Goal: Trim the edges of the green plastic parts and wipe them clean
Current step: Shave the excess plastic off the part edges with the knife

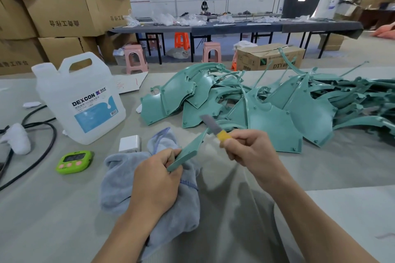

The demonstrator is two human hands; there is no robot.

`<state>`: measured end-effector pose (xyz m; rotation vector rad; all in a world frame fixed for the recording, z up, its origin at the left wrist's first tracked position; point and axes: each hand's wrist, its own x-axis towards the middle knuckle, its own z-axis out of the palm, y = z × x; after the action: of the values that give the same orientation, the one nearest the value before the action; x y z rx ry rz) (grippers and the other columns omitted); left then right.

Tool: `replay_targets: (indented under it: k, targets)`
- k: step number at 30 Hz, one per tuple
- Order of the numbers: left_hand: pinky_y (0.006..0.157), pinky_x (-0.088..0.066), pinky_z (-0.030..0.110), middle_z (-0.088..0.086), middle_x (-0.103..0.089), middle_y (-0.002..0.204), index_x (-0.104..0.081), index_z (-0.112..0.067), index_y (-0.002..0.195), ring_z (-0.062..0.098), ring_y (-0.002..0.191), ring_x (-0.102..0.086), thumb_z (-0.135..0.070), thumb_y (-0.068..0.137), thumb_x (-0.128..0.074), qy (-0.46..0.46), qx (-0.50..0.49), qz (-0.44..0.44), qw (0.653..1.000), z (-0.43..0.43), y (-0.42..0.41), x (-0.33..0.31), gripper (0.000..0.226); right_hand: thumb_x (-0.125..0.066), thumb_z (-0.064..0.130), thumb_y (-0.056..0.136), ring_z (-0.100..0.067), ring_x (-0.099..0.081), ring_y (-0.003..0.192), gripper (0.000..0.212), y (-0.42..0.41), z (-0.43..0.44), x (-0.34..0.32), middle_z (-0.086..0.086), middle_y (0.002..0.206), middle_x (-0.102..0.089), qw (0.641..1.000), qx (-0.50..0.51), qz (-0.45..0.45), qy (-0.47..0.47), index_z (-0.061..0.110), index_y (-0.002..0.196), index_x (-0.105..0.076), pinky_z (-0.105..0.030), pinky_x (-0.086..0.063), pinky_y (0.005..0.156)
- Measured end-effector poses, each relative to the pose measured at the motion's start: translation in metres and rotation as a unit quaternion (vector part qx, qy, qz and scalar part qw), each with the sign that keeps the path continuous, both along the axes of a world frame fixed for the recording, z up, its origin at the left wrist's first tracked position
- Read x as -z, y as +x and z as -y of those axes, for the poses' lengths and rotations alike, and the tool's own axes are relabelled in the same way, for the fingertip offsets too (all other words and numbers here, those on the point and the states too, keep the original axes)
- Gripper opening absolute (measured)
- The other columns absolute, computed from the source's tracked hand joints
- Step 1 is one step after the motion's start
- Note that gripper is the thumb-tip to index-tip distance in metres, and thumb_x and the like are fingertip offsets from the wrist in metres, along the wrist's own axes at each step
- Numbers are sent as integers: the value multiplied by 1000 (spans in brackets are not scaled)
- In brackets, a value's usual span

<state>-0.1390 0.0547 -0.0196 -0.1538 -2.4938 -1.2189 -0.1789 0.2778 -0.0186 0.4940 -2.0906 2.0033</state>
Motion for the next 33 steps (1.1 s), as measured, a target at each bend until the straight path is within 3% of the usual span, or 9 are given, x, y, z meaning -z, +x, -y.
replay_targets:
  k: [3, 7, 10, 15, 20, 24, 27, 29, 33]
  targets:
    - [48, -35, 16, -15, -55, 53, -54, -45, 61, 6, 53, -51, -10, 88, -64, -44, -22, -9, 999, 1, 0, -1, 45, -69, 24, 81, -18, -35, 52, 23, -1, 2, 9, -4, 52, -51, 998, 2, 41, 43, 2, 74, -70, -28, -27, 51]
    - [51, -40, 15, -20, -59, 60, -56, -45, 67, 3, 58, -54, -10, 90, -61, -14, -10, -8, 1000, 0, 2, -2, 42, -69, 19, 76, -18, -38, 49, 17, -19, -5, 25, 0, 48, -48, 956, 236, 171, -7, 5, 66, -68, -34, -30, 52]
    - [51, -38, 12, -22, -58, 58, -55, -48, 65, 1, 58, -53, -10, 89, -61, -17, -9, -18, 1000, -2, 3, -1, 45, -70, 33, 84, -22, -40, 56, 36, -25, -20, 29, -3, 50, -47, 905, 372, 204, 32, 2, 66, -66, -34, -35, 56]
    - [52, -38, 15, -20, -57, 58, -54, -44, 63, 3, 57, -50, -9, 89, -61, -21, -11, -23, 999, -1, 1, 0, 44, -66, 3, 87, -13, -37, 48, 24, 0, 2, 5, 0, 50, -48, 978, 164, 83, -100, 10, 64, -70, -22, -32, 46]
    - [50, -34, 16, -21, -55, 57, -52, -46, 61, 4, 57, -49, -11, 89, -61, -27, -12, -35, 999, 0, 1, 0, 45, -67, 10, 83, -15, -38, 48, 15, 15, 22, -5, -8, 51, -47, 995, -31, 70, -62, 7, 69, -68, -18, -30, 46]
    - [49, -31, 19, -17, -53, 54, -51, -43, 59, 8, 54, -45, -11, 90, -61, -20, -4, -33, 999, 2, 1, 1, 45, -67, 7, 84, -18, -40, 47, 23, -4, 5, 11, -2, 48, -49, 959, 206, 189, -35, 8, 61, -69, -22, -31, 44]
    - [51, -36, 16, -18, -52, 53, -54, -44, 60, 6, 55, -47, -11, 91, -59, -6, 17, -37, 999, 2, 3, 0, 46, -66, 24, 88, -28, -49, 54, 33, -14, -27, 20, -1, 47, -52, 875, 403, 201, 177, 4, 62, -65, -31, -36, 51]
    - [51, -37, 18, -19, -52, 53, -55, -45, 60, 6, 55, -47, -11, 92, -59, -1, 20, -36, 999, 2, 3, -1, 46, -66, 31, 87, -27, -47, 52, 41, -13, -35, 21, 5, 39, -45, 857, 443, 171, 201, 6, 56, -57, -29, -36, 50]
    - [52, -36, 29, -18, -48, 49, -53, -39, 55, 8, 50, -42, -27, 86, -55, 41, 34, -12, 999, 3, 2, -1, 34, -68, 30, 88, -13, -39, 42, 28, -7, -13, 14, 2, 45, -53, 954, 276, 79, 81, 11, 66, -67, -25, -31, 44]
